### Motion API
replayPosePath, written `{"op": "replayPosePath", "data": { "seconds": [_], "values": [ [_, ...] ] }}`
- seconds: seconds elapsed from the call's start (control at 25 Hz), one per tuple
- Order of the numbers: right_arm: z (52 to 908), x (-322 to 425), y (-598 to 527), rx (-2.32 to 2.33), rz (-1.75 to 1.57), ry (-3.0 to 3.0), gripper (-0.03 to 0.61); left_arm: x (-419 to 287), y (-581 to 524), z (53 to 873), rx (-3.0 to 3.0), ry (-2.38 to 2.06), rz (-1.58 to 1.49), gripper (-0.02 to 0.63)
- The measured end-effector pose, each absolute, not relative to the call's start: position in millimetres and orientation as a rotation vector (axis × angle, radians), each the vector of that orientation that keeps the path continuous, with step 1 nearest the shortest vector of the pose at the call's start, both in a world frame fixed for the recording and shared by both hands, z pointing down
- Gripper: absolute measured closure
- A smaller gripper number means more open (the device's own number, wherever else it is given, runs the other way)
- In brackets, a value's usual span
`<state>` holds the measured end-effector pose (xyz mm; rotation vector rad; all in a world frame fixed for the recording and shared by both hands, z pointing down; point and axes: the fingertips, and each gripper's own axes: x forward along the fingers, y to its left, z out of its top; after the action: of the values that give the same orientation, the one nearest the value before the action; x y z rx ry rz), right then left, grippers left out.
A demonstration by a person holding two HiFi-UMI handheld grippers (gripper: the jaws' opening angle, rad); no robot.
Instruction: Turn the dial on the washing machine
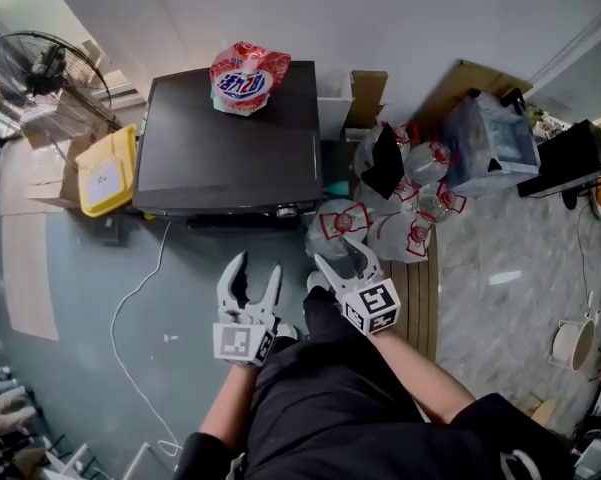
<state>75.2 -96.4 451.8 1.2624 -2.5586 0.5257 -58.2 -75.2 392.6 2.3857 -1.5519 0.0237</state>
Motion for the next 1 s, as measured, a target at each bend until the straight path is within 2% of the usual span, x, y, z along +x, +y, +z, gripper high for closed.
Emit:
{"op": "replayPosePath", "data": {
  "seconds": [0.64,1.0],
  "values": [
    [528,29,-137,1.216,0.544,-2.456,0.362,-100,-128,437,2.349,-1.615,0.087,0.373],
    [573,10,-149,1.460,0.637,-2.309,0.362,-116,-146,464,2.430,-1.431,0.157,0.373]
  ]
}}
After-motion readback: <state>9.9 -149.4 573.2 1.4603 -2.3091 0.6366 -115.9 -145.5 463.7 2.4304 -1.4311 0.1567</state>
